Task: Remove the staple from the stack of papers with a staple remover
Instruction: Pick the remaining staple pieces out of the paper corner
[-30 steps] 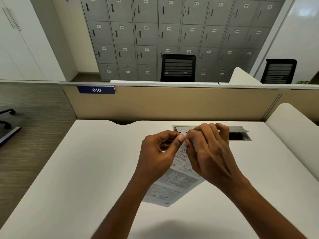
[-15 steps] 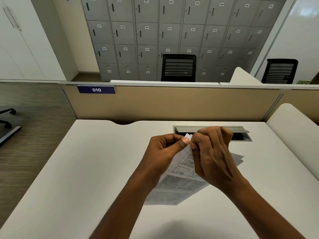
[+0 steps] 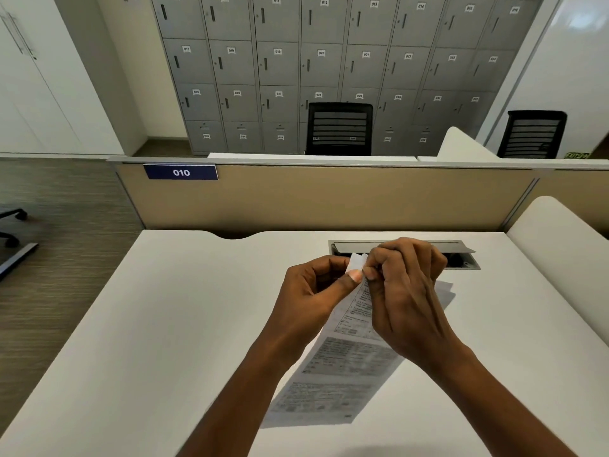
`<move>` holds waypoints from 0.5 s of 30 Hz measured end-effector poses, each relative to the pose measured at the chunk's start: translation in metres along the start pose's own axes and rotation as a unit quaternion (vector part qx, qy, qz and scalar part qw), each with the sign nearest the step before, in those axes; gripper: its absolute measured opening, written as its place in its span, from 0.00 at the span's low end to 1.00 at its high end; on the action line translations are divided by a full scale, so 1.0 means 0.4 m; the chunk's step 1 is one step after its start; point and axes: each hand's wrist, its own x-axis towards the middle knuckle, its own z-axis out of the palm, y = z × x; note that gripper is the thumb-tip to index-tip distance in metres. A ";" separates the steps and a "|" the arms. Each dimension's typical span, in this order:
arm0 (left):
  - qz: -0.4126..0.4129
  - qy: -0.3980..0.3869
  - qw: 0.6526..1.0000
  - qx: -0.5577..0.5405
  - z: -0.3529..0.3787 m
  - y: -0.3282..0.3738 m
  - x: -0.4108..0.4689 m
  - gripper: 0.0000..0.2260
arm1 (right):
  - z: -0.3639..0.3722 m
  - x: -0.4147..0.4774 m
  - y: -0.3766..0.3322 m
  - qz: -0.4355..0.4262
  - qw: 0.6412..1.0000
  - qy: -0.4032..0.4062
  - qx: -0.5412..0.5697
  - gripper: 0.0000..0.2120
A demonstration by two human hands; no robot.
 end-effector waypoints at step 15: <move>0.191 0.096 0.934 0.287 -0.002 -0.022 0.016 0.07 | -0.020 0.010 0.017 -0.121 0.969 0.016 -0.215 0.07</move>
